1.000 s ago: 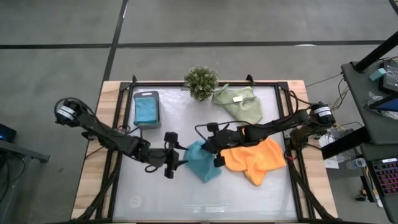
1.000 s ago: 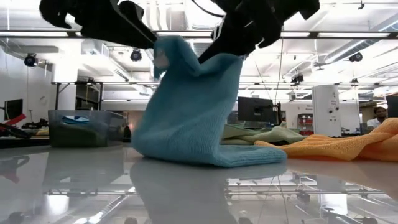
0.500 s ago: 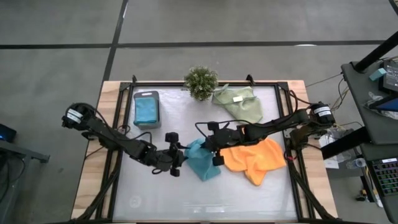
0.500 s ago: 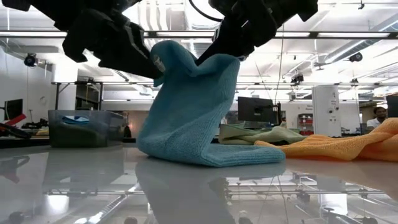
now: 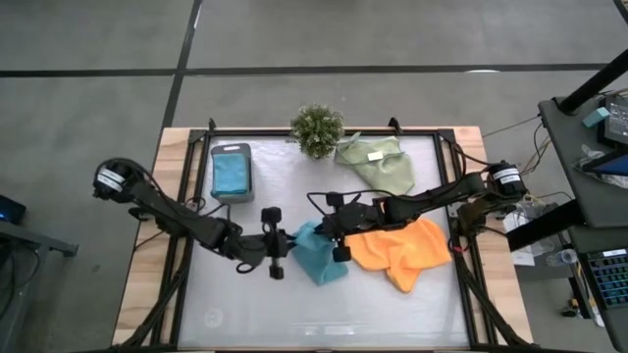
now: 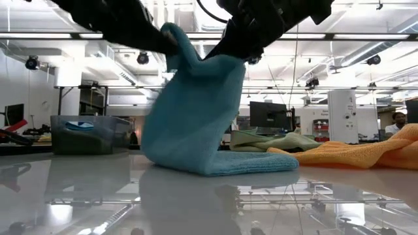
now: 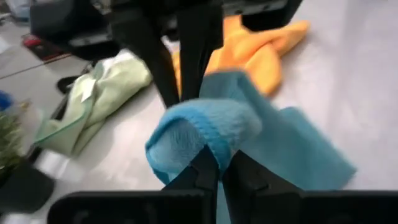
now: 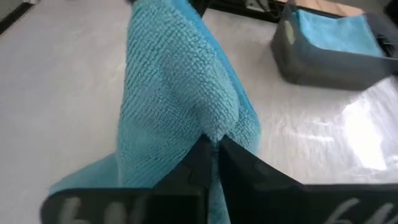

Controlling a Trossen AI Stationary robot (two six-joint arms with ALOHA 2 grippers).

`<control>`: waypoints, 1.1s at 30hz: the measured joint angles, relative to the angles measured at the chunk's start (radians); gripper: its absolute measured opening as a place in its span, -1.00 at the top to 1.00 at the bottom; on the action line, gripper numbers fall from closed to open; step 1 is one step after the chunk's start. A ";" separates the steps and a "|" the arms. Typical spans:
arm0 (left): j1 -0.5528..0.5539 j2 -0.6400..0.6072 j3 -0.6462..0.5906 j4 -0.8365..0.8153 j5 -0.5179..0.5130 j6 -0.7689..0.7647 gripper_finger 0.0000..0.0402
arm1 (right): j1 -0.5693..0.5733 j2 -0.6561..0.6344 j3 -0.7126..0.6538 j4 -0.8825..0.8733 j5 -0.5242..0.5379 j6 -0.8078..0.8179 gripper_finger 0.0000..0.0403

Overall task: Fold microfiber towels
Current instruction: Fold the blue microfiber cloth

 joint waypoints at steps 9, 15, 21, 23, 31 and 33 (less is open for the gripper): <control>-0.002 -0.051 0.005 -0.067 0.102 -0.130 1.00 | 0.000 -0.010 0.009 -0.040 -0.038 -0.008 0.42; -0.002 -0.056 0.007 -0.200 0.321 -0.400 1.00 | 0.000 -0.028 0.012 -0.119 -0.036 -0.032 0.12; -0.004 -0.059 0.021 -0.445 0.715 -0.844 1.00 | 0.000 -0.060 0.013 -0.215 -0.035 -0.024 -0.02; -0.007 -0.058 0.013 -0.503 0.757 -0.934 1.00 | 0.000 -0.052 0.011 -0.204 -0.035 -0.005 -0.03; -0.008 -0.057 -0.003 -0.532 0.761 -1.022 1.00 | 0.000 0.098 -0.016 -0.002 -0.044 0.003 -0.03; -0.008 -0.057 -0.005 -0.527 0.760 -1.016 1.00 | -0.004 0.143 -0.011 0.036 -0.044 -0.005 -0.03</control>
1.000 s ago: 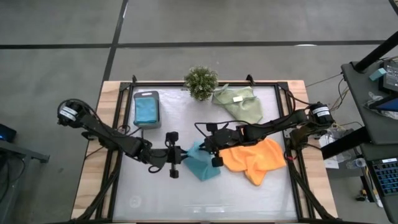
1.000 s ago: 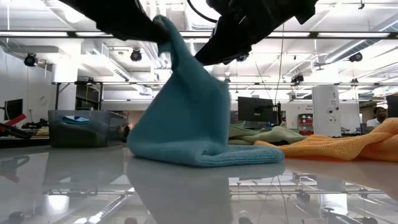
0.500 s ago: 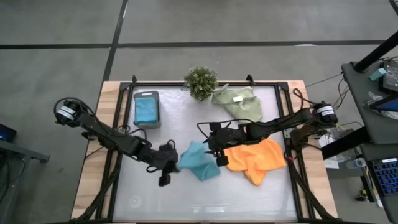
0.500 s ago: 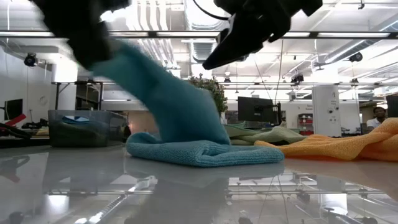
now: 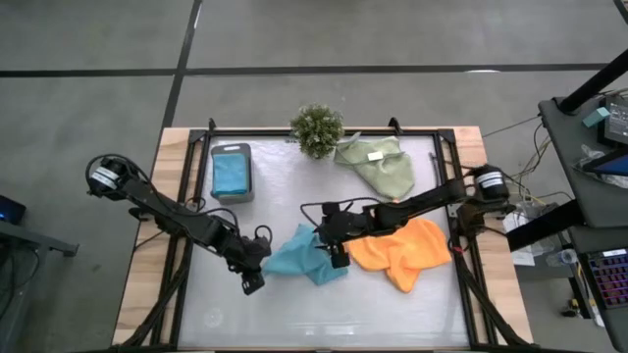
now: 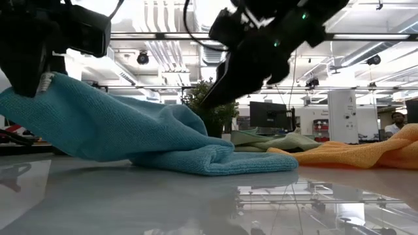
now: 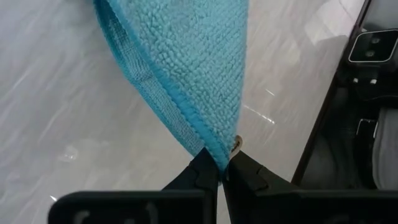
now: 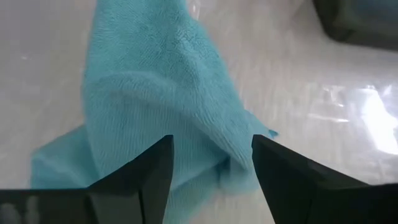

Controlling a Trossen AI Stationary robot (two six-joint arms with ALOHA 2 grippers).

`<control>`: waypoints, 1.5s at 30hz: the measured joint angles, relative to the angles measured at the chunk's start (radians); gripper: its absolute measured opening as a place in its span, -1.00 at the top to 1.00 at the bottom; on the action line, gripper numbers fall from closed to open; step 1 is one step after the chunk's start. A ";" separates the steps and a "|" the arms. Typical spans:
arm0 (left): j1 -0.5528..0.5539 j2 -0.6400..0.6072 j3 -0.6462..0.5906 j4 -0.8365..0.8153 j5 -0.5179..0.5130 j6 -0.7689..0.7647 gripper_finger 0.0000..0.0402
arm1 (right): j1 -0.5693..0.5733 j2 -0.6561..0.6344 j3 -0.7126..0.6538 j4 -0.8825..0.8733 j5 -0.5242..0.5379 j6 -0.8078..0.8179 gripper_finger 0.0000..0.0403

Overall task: Fold microfiber towels
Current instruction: Fold the blue microfiber cloth

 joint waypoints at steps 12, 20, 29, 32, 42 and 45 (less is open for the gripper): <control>-0.001 0.000 -0.003 0.220 -0.202 0.137 1.00 | -0.033 0.052 0.092 -0.064 0.015 -0.123 -0.03; 0.000 0.000 -0.002 0.325 -0.204 0.216 1.00 | -0.035 -0.085 0.028 -0.162 0.020 -0.120 -0.03; 0.018 0.000 0.000 0.525 -0.331 0.331 1.00 | -0.035 -0.210 -0.085 -0.167 0.020 -0.077 -0.03; 0.047 -0.014 0.001 0.680 -0.343 0.438 1.00 | -0.035 -0.275 -0.119 -0.174 0.022 -0.062 -0.03; 0.171 -0.185 0.002 0.769 -0.563 0.628 1.00 | -0.005 -0.509 -0.243 -0.161 0.046 0.013 -0.03; 0.195 -0.234 -0.002 0.769 -0.603 0.667 1.00 | 0.009 -0.545 -0.310 -0.070 0.045 0.054 -0.03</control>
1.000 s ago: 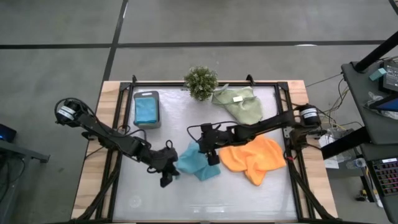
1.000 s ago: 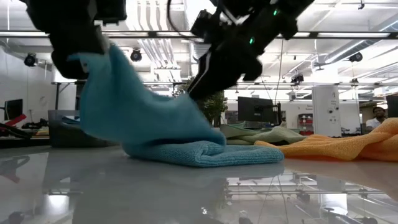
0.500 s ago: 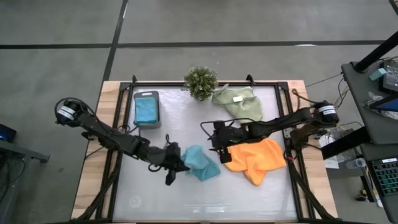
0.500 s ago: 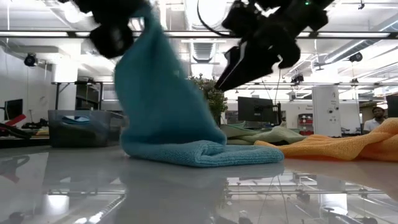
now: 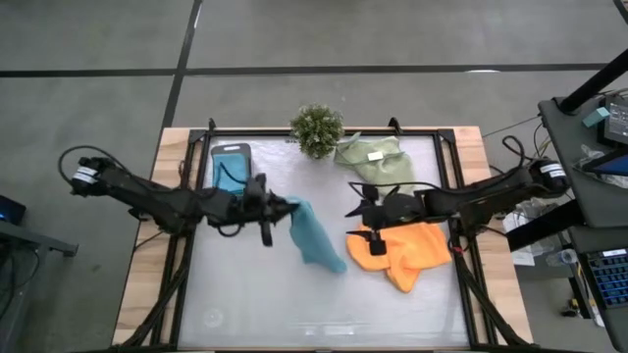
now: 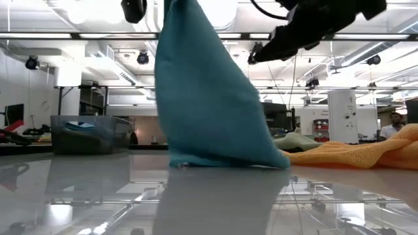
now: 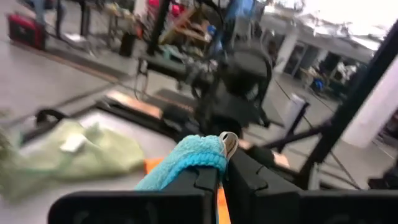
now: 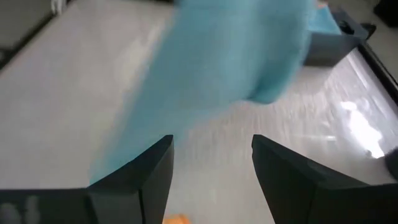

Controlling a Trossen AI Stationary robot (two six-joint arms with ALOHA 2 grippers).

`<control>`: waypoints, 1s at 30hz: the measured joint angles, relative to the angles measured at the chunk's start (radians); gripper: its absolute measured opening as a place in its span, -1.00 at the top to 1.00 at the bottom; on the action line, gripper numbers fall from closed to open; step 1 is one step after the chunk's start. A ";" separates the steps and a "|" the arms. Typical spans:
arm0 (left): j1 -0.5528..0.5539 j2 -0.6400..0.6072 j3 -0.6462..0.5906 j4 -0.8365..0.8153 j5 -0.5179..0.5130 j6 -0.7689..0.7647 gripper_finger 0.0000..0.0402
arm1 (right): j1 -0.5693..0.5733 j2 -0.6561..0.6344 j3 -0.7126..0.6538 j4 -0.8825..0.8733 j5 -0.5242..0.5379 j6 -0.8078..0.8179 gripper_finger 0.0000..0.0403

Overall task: Fold microfiber towels
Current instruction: Fold the blue microfiber cloth

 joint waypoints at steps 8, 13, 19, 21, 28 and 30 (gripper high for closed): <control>0.021 -0.068 0.000 0.009 -0.152 0.013 1.00 | 0.015 0.033 -0.158 0.387 0.000 0.032 -0.03; 0.021 -0.045 0.000 0.080 -0.277 0.014 1.00 | 0.015 0.125 -0.166 0.606 0.000 -0.009 -0.03; 0.022 -0.005 0.001 0.159 -0.287 0.022 1.00 | 0.015 0.316 -0.082 0.661 0.040 -0.021 -0.03; 0.022 0.000 0.001 0.164 -0.289 0.022 1.00 | 0.015 0.387 -0.046 0.659 0.136 0.017 -0.03; 0.022 0.002 0.001 0.160 -0.292 0.038 1.00 | 0.013 0.557 0.030 0.657 0.208 0.164 -0.03; 0.022 0.001 0.001 0.163 -0.292 0.039 1.00 | 0.012 0.592 0.039 0.650 0.210 0.183 -0.03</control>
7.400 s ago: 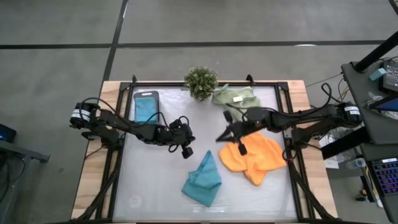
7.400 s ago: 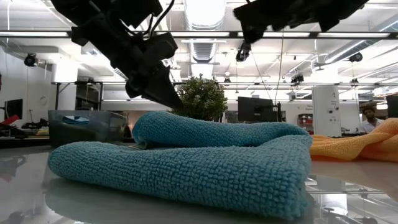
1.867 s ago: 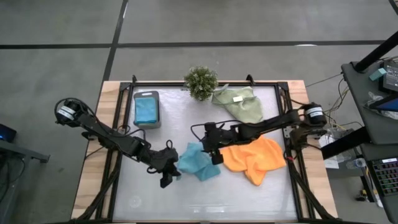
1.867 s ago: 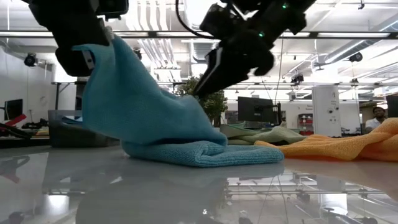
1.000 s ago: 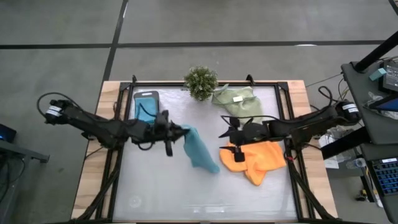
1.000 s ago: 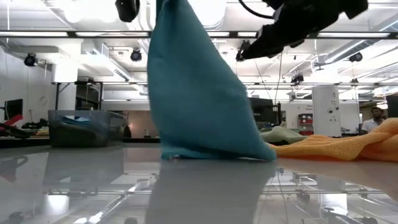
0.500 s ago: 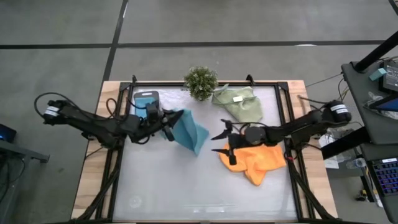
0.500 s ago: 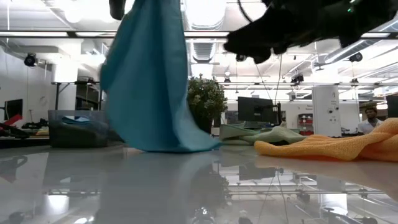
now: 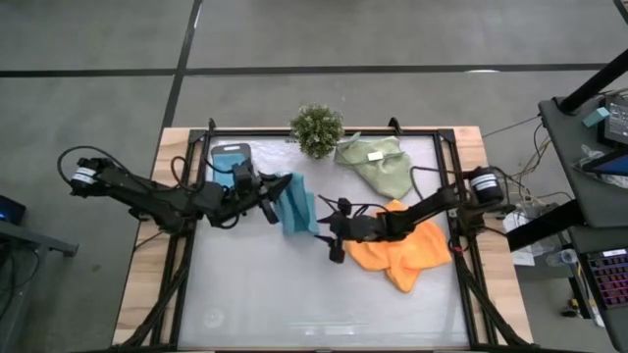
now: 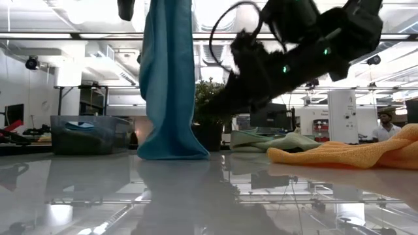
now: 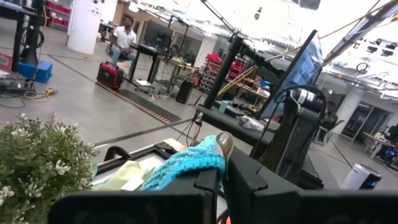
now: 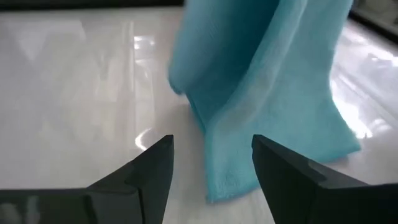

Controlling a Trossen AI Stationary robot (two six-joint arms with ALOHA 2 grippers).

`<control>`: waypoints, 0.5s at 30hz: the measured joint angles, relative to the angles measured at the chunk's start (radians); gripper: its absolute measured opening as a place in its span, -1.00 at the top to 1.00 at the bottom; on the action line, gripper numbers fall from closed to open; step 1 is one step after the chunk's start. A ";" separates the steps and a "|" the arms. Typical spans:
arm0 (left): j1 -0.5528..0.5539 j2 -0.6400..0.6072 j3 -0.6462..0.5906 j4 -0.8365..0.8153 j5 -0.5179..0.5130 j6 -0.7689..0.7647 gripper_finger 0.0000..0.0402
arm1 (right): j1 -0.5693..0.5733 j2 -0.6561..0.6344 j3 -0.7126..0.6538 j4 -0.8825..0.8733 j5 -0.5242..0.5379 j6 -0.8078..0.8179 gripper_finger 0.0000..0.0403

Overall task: Fold microfiber towels
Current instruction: Fold the blue microfiber cloth

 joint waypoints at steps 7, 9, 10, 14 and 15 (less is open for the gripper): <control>0.000 -0.001 0.000 0.021 0.000 0.031 1.00 | 0.003 0.106 0.052 0.003 -0.008 0.010 -0.03; 0.000 -0.001 0.000 0.025 0.000 0.033 1.00 | 0.001 0.146 0.074 0.001 -0.007 0.009 -0.03; 0.000 -0.001 0.000 0.024 0.000 0.033 1.00 | -0.001 0.163 0.082 -0.003 0.007 0.002 -0.03; 0.000 -0.001 0.000 0.023 0.000 0.033 1.00 | -0.003 0.186 0.111 -0.009 0.100 -0.026 0.14; 0.000 -0.001 0.000 0.023 0.000 0.033 1.00 | -0.003 0.181 0.116 -0.014 0.100 -0.033 0.22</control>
